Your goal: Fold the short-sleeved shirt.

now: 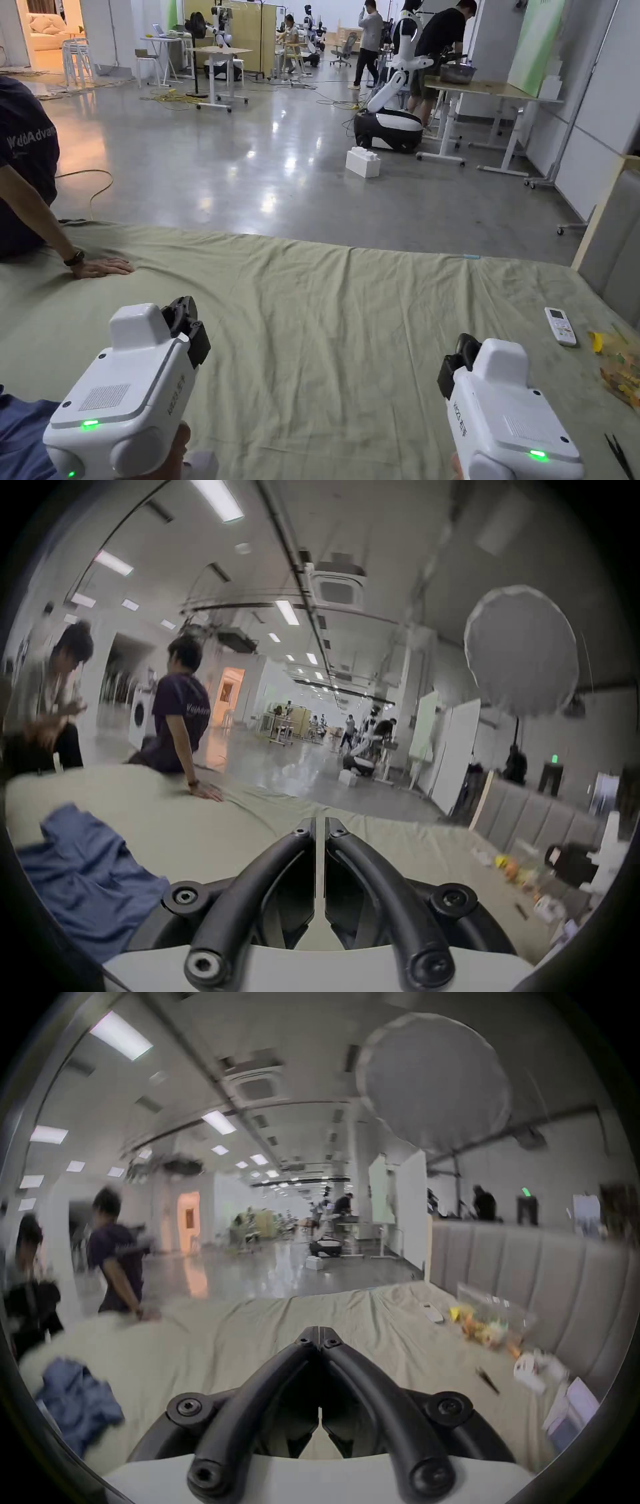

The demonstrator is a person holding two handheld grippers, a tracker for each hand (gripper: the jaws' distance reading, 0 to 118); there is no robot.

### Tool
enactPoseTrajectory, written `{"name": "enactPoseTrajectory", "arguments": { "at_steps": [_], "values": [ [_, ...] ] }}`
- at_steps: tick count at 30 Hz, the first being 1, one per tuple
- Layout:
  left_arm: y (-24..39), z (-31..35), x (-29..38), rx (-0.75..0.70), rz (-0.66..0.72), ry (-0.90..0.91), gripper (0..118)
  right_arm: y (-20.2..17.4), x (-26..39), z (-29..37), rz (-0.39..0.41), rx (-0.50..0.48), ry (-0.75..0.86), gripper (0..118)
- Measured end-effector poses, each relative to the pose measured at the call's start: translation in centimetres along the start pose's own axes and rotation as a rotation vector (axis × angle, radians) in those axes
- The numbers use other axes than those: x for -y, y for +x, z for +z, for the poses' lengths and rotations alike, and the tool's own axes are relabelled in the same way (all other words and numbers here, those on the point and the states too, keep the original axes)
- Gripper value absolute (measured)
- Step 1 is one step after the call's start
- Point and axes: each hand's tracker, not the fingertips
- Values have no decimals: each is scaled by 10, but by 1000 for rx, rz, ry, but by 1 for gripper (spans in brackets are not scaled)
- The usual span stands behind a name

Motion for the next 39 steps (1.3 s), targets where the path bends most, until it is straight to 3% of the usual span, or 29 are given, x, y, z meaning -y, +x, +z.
{"name": "enactPoseTrajectory", "arguments": {
  "at_steps": [1,3,5,7,10,12,16,20,23,30,32,36,37,39],
  "values": [
    [1,0,1,-2,-34,1,4,-4,-5,6,52,10,59,0],
    [15,12,-1,11,-141,0,4,-5,-5,10,31,-6,20,0],
    [20,18,-1,17,-216,7,4,-8,-4,11,60,-14,34,0],
    [16,9,0,18,-260,-9,4,-12,-3,10,144,2,60,0],
    [15,9,-1,19,-298,-7,4,-14,-1,9,152,-11,61,0],
    [16,9,-3,13,-337,-47,4,-19,-4,12,203,-12,91,0],
    [5,19,-6,11,-342,-100,4,-28,-1,13,206,-33,81,0],
    [-35,41,-4,53,-264,-146,4,-42,6,11,216,-66,78,0],
    [-72,55,4,-48,-283,-209,4,-53,13,7,205,-92,53,0],
    [-209,59,32,-313,-182,-376,6,-77,32,1,234,-140,8,0],
    [-242,61,34,-369,-177,-431,17,-83,37,-1,239,-148,-4,0],
    [-290,68,37,-387,-233,-516,89,-89,46,-5,251,-161,-30,0],
    [-301,67,38,-388,-255,-542,98,-91,46,-4,256,-164,-32,0],
    [-319,66,45,-391,-297,-574,103,-94,48,-2,268,-167,-39,0]
  ]
}}
